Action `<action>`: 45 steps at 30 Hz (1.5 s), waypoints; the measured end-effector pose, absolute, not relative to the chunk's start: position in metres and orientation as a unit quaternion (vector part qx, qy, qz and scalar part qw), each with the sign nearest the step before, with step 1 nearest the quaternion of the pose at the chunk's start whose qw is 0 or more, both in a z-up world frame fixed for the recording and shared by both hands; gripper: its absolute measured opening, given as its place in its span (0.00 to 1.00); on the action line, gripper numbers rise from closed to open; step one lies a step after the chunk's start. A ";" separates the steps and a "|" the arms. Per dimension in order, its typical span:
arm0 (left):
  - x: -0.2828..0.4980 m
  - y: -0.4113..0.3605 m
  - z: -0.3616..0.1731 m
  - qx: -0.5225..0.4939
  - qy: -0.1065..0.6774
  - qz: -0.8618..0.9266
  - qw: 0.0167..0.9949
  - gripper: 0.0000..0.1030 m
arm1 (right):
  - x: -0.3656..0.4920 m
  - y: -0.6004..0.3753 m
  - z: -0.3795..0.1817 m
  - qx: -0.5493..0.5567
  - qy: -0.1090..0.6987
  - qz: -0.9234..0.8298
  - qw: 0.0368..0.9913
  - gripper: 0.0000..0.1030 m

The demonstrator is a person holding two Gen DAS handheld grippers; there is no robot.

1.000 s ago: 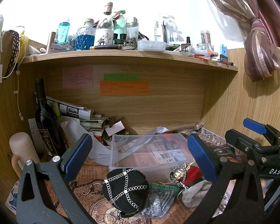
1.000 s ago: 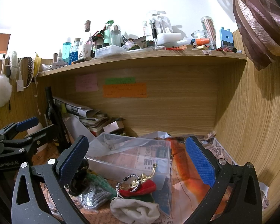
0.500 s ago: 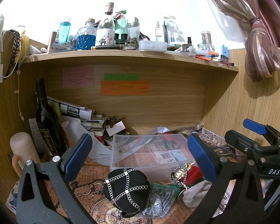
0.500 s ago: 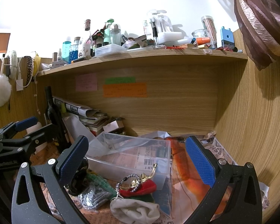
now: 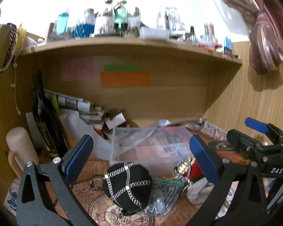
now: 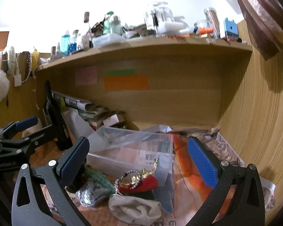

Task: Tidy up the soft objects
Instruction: 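Grasp the black chain-patterned cap with the left tool while the right tool grasps the red keychain pouch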

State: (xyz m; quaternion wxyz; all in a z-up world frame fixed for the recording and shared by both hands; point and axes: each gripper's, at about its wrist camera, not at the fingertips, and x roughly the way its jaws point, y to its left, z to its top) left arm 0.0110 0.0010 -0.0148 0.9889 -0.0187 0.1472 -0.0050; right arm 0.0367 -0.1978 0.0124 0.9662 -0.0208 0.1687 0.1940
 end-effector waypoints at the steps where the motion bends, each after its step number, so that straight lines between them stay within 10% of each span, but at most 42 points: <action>1: 0.013 0.002 -0.020 -0.018 0.158 -0.007 0.987 1.00 | 0.038 -0.198 0.009 -0.024 0.174 0.191 0.966 1.00; 15: 0.045 0.017 -0.096 -0.045 0.274 0.006 0.961 0.99 | 0.071 -0.212 -0.050 -0.030 0.287 0.178 0.941 1.00; 19: 0.050 0.020 -0.104 -0.057 0.292 0.002 0.955 0.79 | 0.084 -0.214 -0.061 -0.020 0.312 0.188 0.931 0.99; 33: 0.057 0.021 -0.111 -0.076 0.301 -0.030 0.950 0.37 | 0.111 -0.212 -0.087 0.016 0.380 0.232 0.895 0.59; 45: 0.052 0.031 -0.104 -0.094 0.283 -0.035 0.954 0.26 | 0.142 -0.210 -0.095 -0.008 0.420 0.236 0.876 0.41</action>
